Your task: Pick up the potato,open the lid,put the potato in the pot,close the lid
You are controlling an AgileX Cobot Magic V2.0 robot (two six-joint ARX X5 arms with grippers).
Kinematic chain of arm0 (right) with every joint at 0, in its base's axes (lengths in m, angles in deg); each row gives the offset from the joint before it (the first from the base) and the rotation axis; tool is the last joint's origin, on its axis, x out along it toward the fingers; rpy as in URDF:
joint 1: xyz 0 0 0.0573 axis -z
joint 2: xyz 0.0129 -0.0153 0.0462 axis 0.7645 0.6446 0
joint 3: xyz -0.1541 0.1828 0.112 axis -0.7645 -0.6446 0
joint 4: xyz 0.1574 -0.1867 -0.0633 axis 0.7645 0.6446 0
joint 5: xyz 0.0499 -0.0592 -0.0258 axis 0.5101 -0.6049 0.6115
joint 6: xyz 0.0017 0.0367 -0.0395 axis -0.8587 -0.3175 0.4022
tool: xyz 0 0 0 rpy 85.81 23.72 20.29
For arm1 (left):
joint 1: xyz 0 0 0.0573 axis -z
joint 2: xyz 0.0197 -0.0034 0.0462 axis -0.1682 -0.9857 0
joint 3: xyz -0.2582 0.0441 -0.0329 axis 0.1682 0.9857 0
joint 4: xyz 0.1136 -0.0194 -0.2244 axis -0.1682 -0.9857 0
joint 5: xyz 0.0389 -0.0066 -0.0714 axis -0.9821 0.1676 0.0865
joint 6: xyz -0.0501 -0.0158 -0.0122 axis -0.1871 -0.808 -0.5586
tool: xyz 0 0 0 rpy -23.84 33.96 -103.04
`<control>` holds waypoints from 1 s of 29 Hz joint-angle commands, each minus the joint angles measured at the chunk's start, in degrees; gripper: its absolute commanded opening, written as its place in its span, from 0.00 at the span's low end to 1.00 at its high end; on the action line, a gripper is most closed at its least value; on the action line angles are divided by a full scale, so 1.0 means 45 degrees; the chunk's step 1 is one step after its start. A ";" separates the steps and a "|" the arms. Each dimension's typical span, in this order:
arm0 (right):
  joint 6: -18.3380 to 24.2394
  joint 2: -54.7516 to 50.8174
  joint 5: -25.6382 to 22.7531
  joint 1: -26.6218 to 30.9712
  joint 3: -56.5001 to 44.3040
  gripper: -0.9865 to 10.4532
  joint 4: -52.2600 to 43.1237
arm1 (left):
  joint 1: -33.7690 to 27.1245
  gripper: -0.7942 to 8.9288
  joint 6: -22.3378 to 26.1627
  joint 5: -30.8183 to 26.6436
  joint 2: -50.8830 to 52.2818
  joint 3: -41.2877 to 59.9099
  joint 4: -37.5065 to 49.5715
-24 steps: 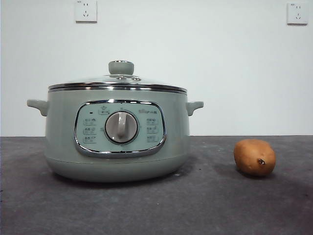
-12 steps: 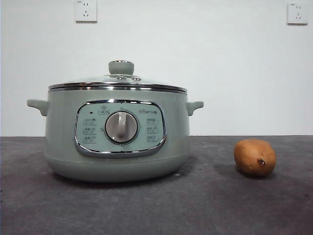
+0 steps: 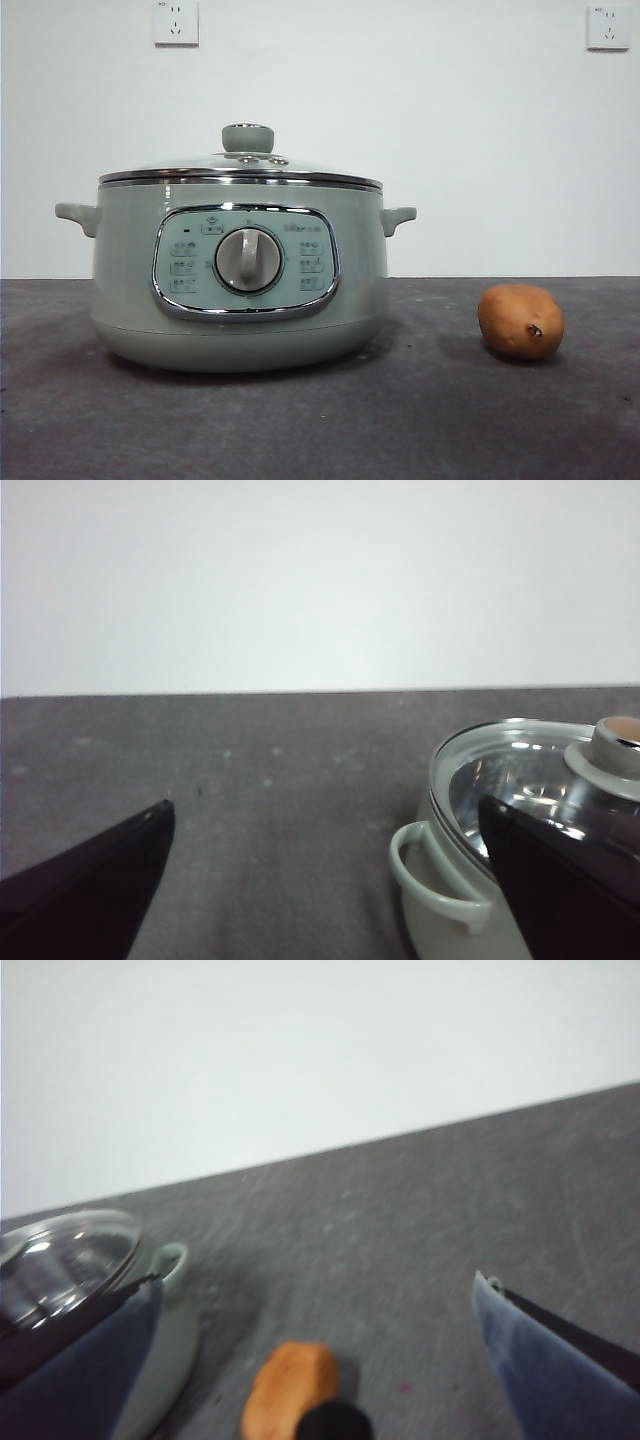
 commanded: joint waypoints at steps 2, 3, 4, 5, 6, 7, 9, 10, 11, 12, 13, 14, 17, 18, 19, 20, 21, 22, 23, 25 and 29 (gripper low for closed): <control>-0.0345 0.1316 0.0539 -0.0015 0.1336 0.59 0.1345 | -0.0015 0.70 -0.0097 0.0782 -0.1593 -0.1496 -0.1190; -0.0355 0.1744 0.0850 -0.0015 0.1705 0.59 0.1724 | -0.0015 0.70 -0.0097 0.1166 -0.2084 -0.1923 -0.1574; -0.0364 0.2195 0.1205 -0.0015 0.2069 0.59 0.2093 | -0.0015 0.70 -0.0107 0.1622 -0.2579 -0.2370 -0.2025; -0.0364 0.2579 0.1583 -0.0015 0.2375 0.59 0.2404 | -0.0015 0.70 -0.0107 0.2035 -0.2987 -0.2773 -0.2433; -0.0364 0.2963 0.1972 -0.0015 0.2681 0.58 0.2730 | -0.0015 0.70 -0.0097 0.2433 -0.3376 -0.3162 -0.2793; -0.0384 0.3434 0.2477 -0.0015 0.3065 0.58 0.3138 | -0.0015 0.70 -0.0087 0.2837 -0.3881 -0.3672 -0.3288; -0.0680 0.4041 0.2958 -0.0015 0.3589 0.58 0.3740 | -0.0015 0.70 -0.0092 0.3109 -0.4629 -0.4405 -0.3929; -0.0952 0.4401 0.3021 -0.0019 0.3871 0.58 0.4065 | -0.0015 0.70 -0.0087 0.3245 -0.5110 -0.4867 -0.4439; -0.1107 0.4648 0.3021 -0.0015 0.4036 0.58 0.4294 | -0.0015 0.70 -0.0087 0.3254 -0.5450 -0.5192 -0.4775; -0.1258 0.4896 0.3036 -0.0019 0.4187 0.58 0.4483 | -0.0015 0.70 -0.0087 0.3259 -0.5780 -0.5508 -0.5085; -0.1287 0.5265 0.3157 -0.0019 0.4396 0.58 0.4760 | -0.0015 0.70 -0.0087 0.3254 -0.6222 -0.5911 -0.5479; -0.1282 0.5566 0.3342 -0.0015 0.4571 0.58 0.4998 | -0.0015 0.70 -0.0087 0.3259 -0.6533 -0.6212 -0.5780; -0.1200 0.6824 0.3929 -0.0019 0.5149 0.59 0.5712 | -0.0010 0.70 -0.0019 0.3395 -0.7422 -0.7091 -0.6679; -0.1132 0.7329 0.4012 -0.0029 0.5343 0.59 0.5901 | -0.0010 0.70 0.0049 0.3580 -0.7684 -0.7349 -0.6917; -0.1093 0.7810 0.4027 -0.0039 0.5527 0.60 0.6071 | -0.0005 0.70 0.0107 0.3779 -0.7898 -0.7553 -0.7062; -0.1064 0.8213 0.4095 -0.0058 0.5688 0.64 0.6193 | -0.0005 0.70 0.0107 0.3997 -0.8043 -0.7674 -0.7101; -0.0971 0.8748 0.4163 -0.0126 0.5867 0.67 0.6271 | -0.0005 0.70 0.0102 0.4235 -0.8189 -0.7771 -0.7116; -0.0879 0.9326 0.4274 -0.0243 0.6076 0.70 0.6368 | -0.0005 0.70 0.0102 0.4425 -0.8257 -0.7801 -0.7106; -0.0753 1.0156 0.4294 -0.0457 0.6411 0.73 0.6499 | -0.0005 0.70 0.0102 0.4595 -0.8369 -0.7815 -0.7106; -0.0408 1.1808 0.4119 -0.0928 0.7150 0.73 0.6596 | -0.0005 0.70 0.0107 0.4600 -0.8519 -0.7815 -0.7130; -0.0228 1.5203 0.1967 -0.2283 0.9170 0.73 0.7358 | -0.0005 0.70 0.0301 0.4595 -0.8587 -0.7815 -0.7130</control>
